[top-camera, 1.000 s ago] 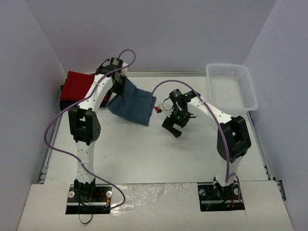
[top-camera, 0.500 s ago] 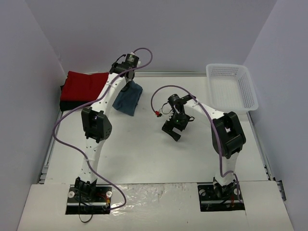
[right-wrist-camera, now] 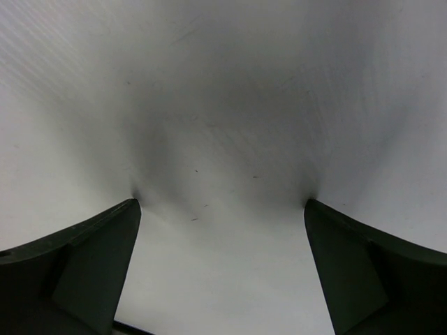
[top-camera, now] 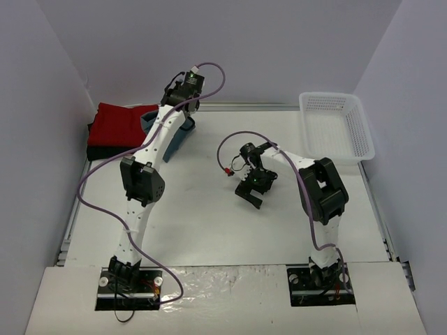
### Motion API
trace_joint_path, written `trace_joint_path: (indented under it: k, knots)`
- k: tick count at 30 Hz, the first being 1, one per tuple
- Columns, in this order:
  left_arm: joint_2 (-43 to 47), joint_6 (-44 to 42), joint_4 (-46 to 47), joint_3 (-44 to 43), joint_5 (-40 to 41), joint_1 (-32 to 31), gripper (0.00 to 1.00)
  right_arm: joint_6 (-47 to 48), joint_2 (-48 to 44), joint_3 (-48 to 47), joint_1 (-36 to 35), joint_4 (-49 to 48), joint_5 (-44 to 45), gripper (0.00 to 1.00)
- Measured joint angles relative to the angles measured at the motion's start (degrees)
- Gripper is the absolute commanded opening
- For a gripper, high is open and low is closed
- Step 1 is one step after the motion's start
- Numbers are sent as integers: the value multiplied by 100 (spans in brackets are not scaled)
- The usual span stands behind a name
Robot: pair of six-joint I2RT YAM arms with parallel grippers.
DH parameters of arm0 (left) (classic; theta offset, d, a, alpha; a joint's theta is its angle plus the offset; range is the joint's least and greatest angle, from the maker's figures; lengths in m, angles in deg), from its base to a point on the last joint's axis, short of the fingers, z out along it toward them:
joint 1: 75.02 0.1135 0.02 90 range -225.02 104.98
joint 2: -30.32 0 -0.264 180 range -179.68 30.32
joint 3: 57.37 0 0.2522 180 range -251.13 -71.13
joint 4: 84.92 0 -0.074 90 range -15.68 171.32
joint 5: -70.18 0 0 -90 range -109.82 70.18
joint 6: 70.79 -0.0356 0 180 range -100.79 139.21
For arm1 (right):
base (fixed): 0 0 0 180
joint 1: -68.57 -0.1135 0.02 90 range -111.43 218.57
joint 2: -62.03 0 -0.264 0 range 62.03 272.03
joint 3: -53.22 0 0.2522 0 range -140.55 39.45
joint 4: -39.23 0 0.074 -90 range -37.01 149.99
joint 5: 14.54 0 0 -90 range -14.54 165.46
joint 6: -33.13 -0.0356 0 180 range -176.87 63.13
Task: Fold and stack the t-shirts
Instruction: Put the neatly folded tshirt into the corner of the board with the left arm
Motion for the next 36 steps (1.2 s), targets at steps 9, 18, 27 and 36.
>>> trace_joint_path:
  k: [9, 18, 27, 36]
  knots:
    - [-9, -299, 249, -179, 306, -11, 2, -63, 63, 44, -79, -39, 273, 100]
    - [-11, -542, 442, -295, 457, -11, 2, -85, 63, 61, -101, -37, 337, 100]
    - [-13, -872, 743, -330, 647, -13, 2, -107, 63, 72, -105, -35, 376, 100]
    - [-13, -1012, 907, -369, 763, -9, 2, -111, 63, 90, -107, -35, 396, 100]
